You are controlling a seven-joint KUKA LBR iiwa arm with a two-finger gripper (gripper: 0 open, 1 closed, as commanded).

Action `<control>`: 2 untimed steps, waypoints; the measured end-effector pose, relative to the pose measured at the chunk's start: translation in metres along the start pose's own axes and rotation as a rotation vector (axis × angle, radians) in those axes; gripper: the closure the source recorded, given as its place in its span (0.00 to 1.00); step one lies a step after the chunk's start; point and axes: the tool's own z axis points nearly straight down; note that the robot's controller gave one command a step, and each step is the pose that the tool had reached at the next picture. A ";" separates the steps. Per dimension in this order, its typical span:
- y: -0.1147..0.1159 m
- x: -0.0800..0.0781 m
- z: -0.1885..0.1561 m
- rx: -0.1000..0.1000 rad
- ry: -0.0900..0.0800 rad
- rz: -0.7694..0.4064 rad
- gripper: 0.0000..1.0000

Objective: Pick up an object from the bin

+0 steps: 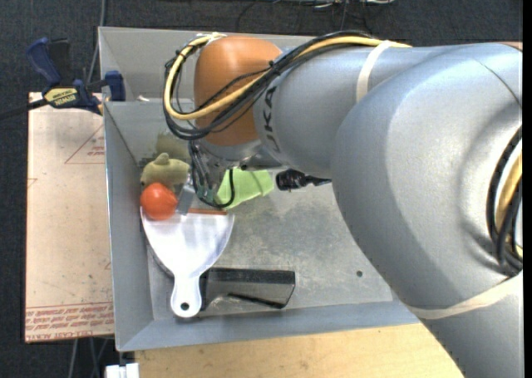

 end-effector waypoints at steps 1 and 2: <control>0.001 -0.016 0.052 -0.002 0.000 0.143 1.00; -0.037 -0.034 0.007 -0.004 -0.005 0.010 1.00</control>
Offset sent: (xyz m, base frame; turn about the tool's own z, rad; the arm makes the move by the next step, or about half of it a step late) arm 0.0148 -0.0059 -0.0518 0.1471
